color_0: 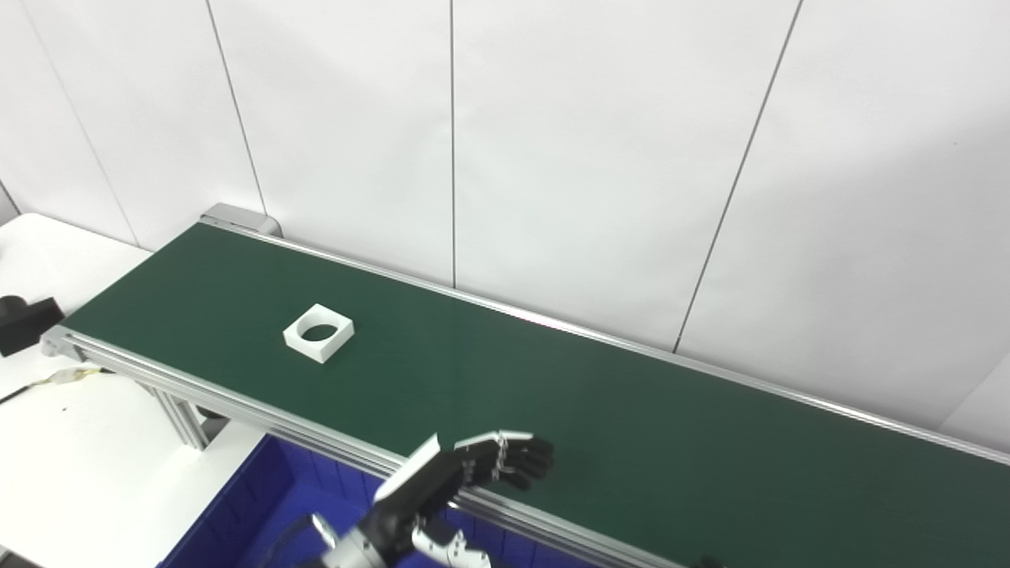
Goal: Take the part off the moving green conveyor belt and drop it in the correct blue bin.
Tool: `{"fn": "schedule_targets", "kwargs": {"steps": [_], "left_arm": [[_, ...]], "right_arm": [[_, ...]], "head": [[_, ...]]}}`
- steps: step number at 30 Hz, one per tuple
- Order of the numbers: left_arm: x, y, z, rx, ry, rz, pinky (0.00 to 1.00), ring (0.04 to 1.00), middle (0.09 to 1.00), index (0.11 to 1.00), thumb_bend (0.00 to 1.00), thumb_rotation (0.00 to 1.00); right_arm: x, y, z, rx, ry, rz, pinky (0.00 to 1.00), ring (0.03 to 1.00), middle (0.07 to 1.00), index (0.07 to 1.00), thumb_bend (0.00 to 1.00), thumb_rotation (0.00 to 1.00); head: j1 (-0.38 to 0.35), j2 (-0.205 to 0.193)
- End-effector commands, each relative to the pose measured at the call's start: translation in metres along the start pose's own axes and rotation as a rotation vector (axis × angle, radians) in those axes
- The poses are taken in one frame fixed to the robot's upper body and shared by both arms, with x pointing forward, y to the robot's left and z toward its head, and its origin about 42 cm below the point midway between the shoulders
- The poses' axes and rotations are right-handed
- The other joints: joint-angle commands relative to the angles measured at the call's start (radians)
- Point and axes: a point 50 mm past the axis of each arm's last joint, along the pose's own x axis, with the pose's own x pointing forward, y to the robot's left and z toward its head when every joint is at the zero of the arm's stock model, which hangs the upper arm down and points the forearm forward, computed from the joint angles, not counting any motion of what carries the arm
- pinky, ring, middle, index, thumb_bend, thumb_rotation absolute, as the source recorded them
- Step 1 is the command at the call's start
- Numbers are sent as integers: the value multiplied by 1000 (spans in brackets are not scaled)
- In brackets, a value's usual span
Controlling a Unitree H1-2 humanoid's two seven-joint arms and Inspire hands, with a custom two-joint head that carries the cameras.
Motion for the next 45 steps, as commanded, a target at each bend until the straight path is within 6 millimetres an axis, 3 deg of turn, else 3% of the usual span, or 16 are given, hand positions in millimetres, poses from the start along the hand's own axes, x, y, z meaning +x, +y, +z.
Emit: {"fn": "schedule_targets", "kwargs": {"steps": [1, 7, 20, 24, 32, 37, 45], "left_arm": [[12, 13, 18, 75, -60, 5, 690, 769, 816, 813, 969, 264], [26, 39, 44, 243, -48, 16, 734, 783, 817, 827, 935, 242], [48, 93, 60, 588, 57, 24, 776, 842, 845, 839, 913, 119], [59, 103, 57, 750, 99, 1, 729, 837, 861, 844, 918, 29], [74, 120, 44, 1010, 175, -46, 703, 799, 851, 833, 962, 2], [79, 135, 32, 1102, 228, -71, 719, 810, 863, 839, 953, 0], [88, 155, 29, 1243, 302, -83, 706, 818, 871, 841, 938, 0]], "right_arm": [[6, -3, 10, 1, -86, -3, 853, 892, 906, 948, 812, 482], [7, -6, 10, 2, -88, 0, 863, 900, 913, 956, 805, 478], [6, -11, 11, -3, -93, 10, 870, 903, 915, 967, 776, 474], [5, -12, 10, -1, -93, 7, 871, 907, 916, 967, 771, 473], [1, -13, 13, -5, -95, 5, 874, 913, 918, 969, 758, 479], [-1, -12, 14, -7, -100, 6, 876, 909, 920, 972, 744, 481], [-2, -10, 15, 0, -100, 5, 880, 906, 919, 971, 752, 495]], "head": [[2, 1], [18, 4], [43, 20], [46, 24], [47, 38], [50, 43], [47, 45]]}}
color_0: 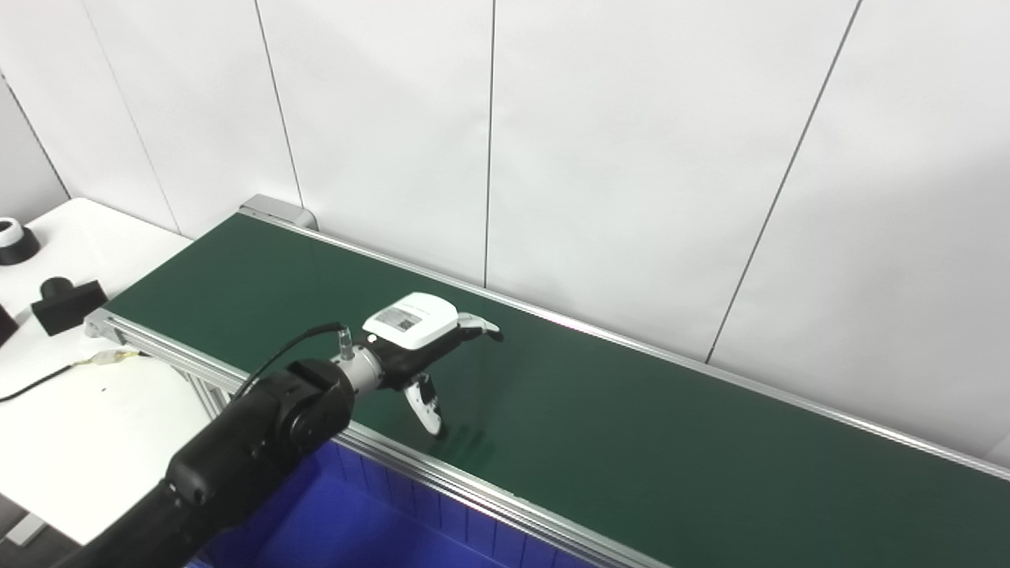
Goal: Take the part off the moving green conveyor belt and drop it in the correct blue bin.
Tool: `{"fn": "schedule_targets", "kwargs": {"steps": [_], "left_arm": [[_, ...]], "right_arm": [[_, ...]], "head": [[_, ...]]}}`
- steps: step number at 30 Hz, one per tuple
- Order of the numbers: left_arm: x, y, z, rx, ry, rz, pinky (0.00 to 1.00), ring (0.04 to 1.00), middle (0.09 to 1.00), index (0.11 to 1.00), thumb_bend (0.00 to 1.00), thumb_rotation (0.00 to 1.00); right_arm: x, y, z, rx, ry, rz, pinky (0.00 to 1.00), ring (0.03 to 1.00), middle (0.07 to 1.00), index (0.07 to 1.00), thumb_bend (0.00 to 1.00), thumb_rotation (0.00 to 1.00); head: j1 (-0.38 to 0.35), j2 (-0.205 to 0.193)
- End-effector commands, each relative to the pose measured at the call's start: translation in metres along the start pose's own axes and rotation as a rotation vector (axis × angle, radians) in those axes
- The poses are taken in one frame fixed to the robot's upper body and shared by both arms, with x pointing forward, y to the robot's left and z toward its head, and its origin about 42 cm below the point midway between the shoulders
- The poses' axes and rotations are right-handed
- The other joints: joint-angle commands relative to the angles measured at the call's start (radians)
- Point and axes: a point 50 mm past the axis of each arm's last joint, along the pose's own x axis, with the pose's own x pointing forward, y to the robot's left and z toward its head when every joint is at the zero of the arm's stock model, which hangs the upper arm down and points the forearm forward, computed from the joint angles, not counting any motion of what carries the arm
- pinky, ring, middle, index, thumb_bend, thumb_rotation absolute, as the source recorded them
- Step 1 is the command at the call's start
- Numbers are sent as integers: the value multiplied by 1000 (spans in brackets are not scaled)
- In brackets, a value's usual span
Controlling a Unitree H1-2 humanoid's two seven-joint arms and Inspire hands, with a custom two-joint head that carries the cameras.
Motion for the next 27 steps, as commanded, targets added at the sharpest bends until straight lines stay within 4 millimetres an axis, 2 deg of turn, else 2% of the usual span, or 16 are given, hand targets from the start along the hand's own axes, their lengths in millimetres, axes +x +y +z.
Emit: {"fn": "schedule_targets", "kwargs": {"steps": [1, 16, 27], "left_arm": [[8, 24, -8, 78, 14, 66, 716, 829, 872, 840, 941, 0], [25, 24, -39, 196, 101, 59, 726, 844, 878, 832, 901, 0], [49, 8, -63, 257, 124, 32, 704, 824, 864, 827, 905, 0]], "right_arm": [[3, 0, 12, -3, -86, -6, 880, 907, 919, 972, 747, 498], [-2, 4, 17, 12, -92, -5, 884, 912, 922, 974, 737, 505], [-3, 6, 17, 18, -97, -6, 874, 903, 919, 971, 750, 520]], "head": [[-2, 1], [-10, 9], [-19, 10]]}}
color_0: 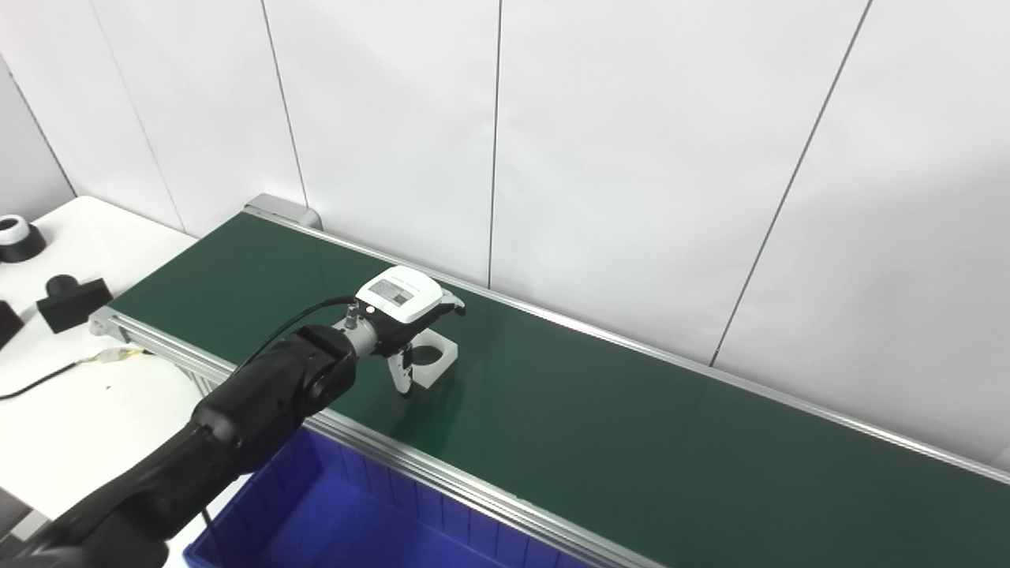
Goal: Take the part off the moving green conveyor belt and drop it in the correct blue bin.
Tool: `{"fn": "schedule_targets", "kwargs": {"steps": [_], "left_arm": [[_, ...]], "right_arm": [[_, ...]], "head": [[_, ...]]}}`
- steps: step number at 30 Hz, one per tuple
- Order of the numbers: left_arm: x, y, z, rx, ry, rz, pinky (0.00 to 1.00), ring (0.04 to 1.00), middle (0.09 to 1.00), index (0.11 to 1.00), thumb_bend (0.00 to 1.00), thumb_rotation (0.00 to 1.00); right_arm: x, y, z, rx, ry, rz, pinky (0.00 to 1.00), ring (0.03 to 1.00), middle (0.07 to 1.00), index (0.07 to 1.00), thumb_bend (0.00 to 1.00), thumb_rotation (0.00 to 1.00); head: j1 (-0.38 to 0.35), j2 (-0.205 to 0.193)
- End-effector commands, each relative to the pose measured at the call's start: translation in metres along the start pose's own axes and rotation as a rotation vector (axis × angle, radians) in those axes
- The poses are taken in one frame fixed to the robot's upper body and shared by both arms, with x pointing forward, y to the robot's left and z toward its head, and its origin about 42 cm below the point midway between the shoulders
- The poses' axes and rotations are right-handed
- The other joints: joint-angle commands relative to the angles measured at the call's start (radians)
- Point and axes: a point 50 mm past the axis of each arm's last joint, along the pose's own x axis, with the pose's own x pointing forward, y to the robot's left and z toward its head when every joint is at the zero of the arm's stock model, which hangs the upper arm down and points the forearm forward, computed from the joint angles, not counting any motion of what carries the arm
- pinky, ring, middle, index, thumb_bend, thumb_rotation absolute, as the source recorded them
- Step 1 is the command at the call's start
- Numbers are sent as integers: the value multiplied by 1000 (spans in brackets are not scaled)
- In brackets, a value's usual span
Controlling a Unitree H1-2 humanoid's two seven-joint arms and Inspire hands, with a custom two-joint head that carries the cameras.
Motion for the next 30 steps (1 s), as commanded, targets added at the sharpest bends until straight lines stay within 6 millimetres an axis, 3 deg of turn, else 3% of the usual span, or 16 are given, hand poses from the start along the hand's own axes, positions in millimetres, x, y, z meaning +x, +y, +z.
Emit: {"fn": "schedule_targets", "kwargs": {"steps": [1, 10, 16, 22, 30], "left_arm": [[11, 31, -16, 49, 4, 99, 709, 828, 866, 827, 904, 0], [34, 26, -12, 84, 10, 60, 744, 846, 874, 837, 895, 0], [48, 16, -8, 72, 15, 34, 715, 824, 863, 835, 907, 0], [54, 8, 0, 50, -1, 5, 712, 811, 871, 834, 890, 0], [54, -11, 17, 53, -75, -56, 675, 751, 792, 794, 910, 0]], "right_arm": [[4, 2, 14, 12, -93, -3, 878, 905, 920, 972, 743, 509], [3, 4, 16, 5, -88, -4, 876, 901, 915, 970, 750, 513], [2, 6, 16, 14, -87, -4, 872, 904, 914, 969, 762, 518], [0, 8, 18, 16, -90, -5, 877, 907, 914, 971, 764, 507], [-1, 9, 21, 11, -89, -8, 873, 906, 915, 975, 760, 513]], "head": [[-2, 1], [-18, 3], [-22, 5], [-26, 11], [-33, 20]]}}
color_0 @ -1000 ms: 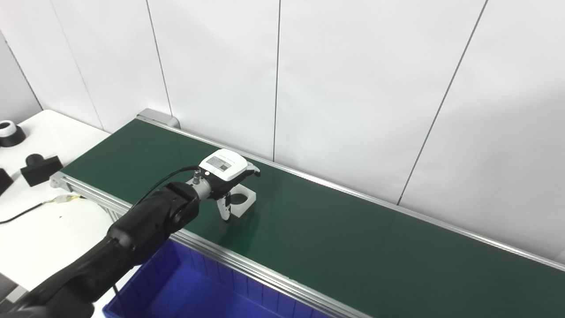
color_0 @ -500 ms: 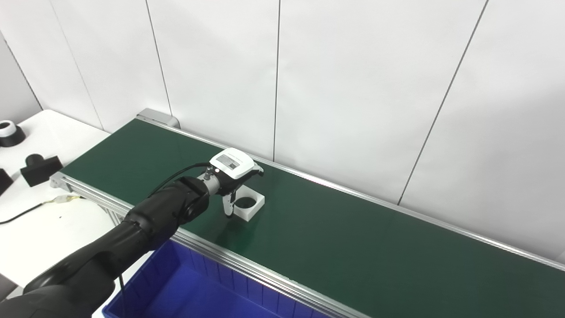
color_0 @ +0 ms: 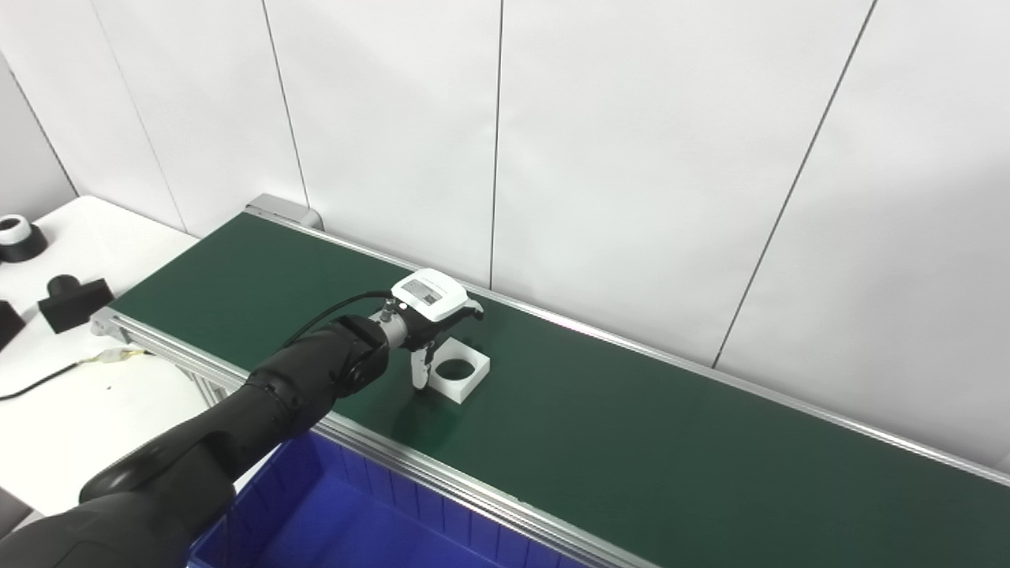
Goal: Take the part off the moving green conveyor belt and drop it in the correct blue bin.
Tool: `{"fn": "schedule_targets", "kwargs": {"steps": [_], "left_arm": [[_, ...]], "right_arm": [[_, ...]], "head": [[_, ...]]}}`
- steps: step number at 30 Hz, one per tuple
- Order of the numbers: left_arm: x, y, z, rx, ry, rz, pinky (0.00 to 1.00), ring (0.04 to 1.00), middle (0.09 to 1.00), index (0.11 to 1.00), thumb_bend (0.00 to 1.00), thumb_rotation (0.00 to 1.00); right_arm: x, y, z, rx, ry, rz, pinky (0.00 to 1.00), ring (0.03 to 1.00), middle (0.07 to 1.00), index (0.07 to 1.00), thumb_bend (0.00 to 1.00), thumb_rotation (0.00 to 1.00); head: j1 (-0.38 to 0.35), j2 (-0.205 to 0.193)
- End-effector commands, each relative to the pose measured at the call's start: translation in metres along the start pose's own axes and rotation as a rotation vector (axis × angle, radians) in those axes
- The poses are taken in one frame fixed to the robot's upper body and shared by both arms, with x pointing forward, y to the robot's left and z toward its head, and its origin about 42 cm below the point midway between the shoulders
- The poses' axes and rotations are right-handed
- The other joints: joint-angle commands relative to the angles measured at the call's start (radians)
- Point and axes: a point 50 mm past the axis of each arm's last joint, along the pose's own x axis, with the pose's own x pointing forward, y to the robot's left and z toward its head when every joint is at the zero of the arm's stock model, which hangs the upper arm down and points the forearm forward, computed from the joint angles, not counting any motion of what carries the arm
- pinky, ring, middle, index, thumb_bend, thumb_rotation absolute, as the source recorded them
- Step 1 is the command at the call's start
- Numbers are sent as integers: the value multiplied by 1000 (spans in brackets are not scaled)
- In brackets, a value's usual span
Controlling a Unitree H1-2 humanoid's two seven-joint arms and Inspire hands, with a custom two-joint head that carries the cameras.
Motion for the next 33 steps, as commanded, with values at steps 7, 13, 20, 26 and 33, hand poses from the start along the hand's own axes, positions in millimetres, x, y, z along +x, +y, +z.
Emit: {"fn": "schedule_targets", "kwargs": {"steps": [7, 13, 20, 26, 33], "left_arm": [[-1, -7, 17, -88, -66, -92, 677, 723, 744, 715, 902, 0], [-11, -5, 32, -147, -169, -152, 690, 600, 517, 532, 564, 0], [-21, -5, 50, -164, -228, -201, 462, 481, 508, 475, 522, 0], [-24, -8, 58, -145, -261, -218, 523, 532, 521, 469, 520, 0], [-28, -2, 63, -172, -278, -198, 468, 464, 480, 493, 522, 0]], "right_arm": [[6, 3, 13, -1, -69, -8, 864, 904, 913, 976, 766, 525], [6, 4, 15, -5, -71, -11, 851, 899, 911, 979, 750, 509], [6, 5, 15, -3, -75, -15, 851, 898, 908, 980, 758, 514], [7, 5, 15, 2, -76, -15, 850, 903, 912, 985, 763, 516], [7, 4, 15, 7, -75, -14, 856, 905, 914, 983, 770, 517]], "head": [[-9, 8], [-13, 14], [-18, 18], [-21, 20], [-25, 24]]}}
